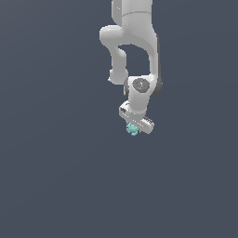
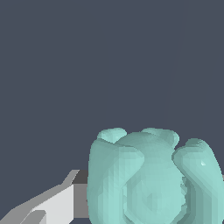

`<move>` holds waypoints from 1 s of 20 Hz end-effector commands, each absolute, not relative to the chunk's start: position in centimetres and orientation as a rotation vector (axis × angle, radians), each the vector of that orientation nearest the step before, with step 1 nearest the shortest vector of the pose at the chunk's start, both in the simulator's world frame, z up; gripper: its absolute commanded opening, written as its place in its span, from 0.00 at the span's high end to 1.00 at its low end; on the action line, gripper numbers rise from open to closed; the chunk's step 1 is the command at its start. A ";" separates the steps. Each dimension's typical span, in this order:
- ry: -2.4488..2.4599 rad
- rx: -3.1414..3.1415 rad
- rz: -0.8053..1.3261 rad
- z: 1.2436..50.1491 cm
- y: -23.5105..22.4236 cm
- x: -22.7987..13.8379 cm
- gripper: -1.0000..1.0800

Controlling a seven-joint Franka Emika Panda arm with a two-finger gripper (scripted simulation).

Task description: Pick up the object and move it to a goal position.

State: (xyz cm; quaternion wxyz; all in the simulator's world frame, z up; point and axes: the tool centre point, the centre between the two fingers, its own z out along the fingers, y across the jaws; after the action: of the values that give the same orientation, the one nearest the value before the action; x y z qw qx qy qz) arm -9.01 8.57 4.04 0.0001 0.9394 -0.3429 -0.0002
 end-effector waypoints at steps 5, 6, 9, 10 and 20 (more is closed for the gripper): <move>-1.078 2.951 0.000 3.9 8.6 -9.0 1.00; -1.078 2.951 0.000 3.9 8.6 -9.0 1.00; -1.078 2.951 0.000 3.9 8.6 -9.0 1.00; -1.077 2.952 0.001 4.0 8.6 -9.0 1.00; -1.051 3.002 0.081 5.5 7.6 -7.1 1.00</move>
State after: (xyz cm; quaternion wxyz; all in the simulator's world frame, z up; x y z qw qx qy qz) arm -7.56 7.91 5.08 -0.0152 0.9426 -0.3330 0.0190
